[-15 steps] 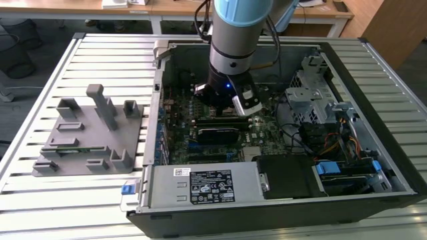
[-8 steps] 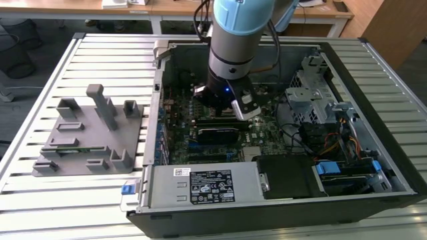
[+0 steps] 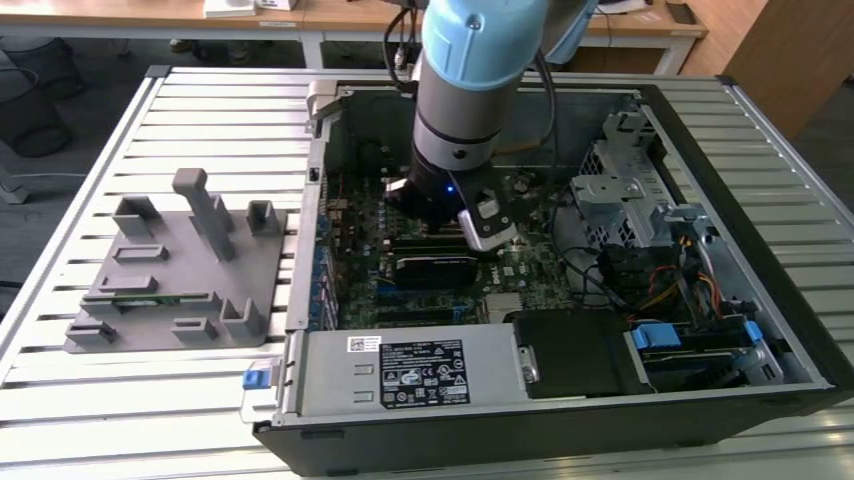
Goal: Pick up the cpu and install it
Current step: 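Install the second cpu locking lever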
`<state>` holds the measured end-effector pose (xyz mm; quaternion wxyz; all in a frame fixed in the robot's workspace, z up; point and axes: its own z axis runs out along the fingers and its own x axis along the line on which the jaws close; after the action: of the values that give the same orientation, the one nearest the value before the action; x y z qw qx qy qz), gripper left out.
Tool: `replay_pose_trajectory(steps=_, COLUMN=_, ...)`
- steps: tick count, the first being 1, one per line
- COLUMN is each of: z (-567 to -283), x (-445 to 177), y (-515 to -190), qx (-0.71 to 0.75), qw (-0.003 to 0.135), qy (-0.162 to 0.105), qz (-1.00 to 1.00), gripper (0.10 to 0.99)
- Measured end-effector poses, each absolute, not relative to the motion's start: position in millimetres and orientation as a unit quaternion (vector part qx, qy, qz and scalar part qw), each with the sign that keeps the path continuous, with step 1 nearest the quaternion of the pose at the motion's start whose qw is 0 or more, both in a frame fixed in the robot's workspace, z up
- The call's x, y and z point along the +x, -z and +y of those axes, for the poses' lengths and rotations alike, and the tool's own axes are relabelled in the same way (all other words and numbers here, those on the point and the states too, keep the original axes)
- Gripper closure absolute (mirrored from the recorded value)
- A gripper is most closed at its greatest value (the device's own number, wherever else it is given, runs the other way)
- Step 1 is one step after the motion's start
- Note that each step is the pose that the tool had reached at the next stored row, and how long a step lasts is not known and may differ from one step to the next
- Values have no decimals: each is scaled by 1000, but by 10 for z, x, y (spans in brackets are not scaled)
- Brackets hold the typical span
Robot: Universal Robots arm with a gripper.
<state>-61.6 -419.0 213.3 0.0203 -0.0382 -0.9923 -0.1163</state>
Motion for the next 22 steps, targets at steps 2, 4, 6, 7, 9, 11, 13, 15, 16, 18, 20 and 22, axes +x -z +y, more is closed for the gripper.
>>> replay_pose_trajectory(steps=2, z=-4193, x=-619, y=-2105, qx=-38, qw=20, qy=119, qz=-992, gripper=980)
replay_pose_trajectory(steps=4, z=-4196, x=-621, y=-2074, qx=-38, qw=21, qy=121, qz=-992, gripper=980)
replay_pose_trajectory(steps=6, z=-4201, x=-626, y=-2044, qx=-38, qw=21, qy=123, qz=-991, gripper=980)
replay_pose_trajectory(steps=7, z=-4209, x=-631, y=-2034, qx=-38, qw=21, qy=125, qz=-991, gripper=980)
replay_pose_trajectory(steps=9, z=-4229, x=-649, y=-2025, qx=-38, qw=21, qy=130, qz=-991, gripper=980)
replay_pose_trajectory(steps=11, z=-4249, x=-677, y=-2019, qx=-38, qw=21, qy=136, qz=-990, gripper=980)
replay_pose_trajectory(steps=13, z=-4267, x=-702, y=-2014, qx=-38, qw=21, qy=142, qz=-989, gripper=980)
replay_pose_trajectory(steps=15, z=-4285, x=-712, y=-2003, qx=-37, qw=21, qy=147, qz=-988, gripper=980)
replay_pose_trajectory(steps=16, z=-4291, x=-715, y=-1996, qx=-37, qw=21, qy=149, qz=-988, gripper=980)
replay_pose_trajectory(steps=18, z=-4300, x=-726, y=-1983, qx=-37, qw=21, qy=155, qz=-987, gripper=980)
replay_pose_trajectory(steps=20, z=-4301, x=-734, y=-1967, qx=-37, qw=21, qy=161, qz=-986, gripper=980)
replay_pose_trajectory(steps=22, z=-4300, x=-739, y=-1947, qx=-37, qw=21, qy=165, qz=-985, gripper=980)
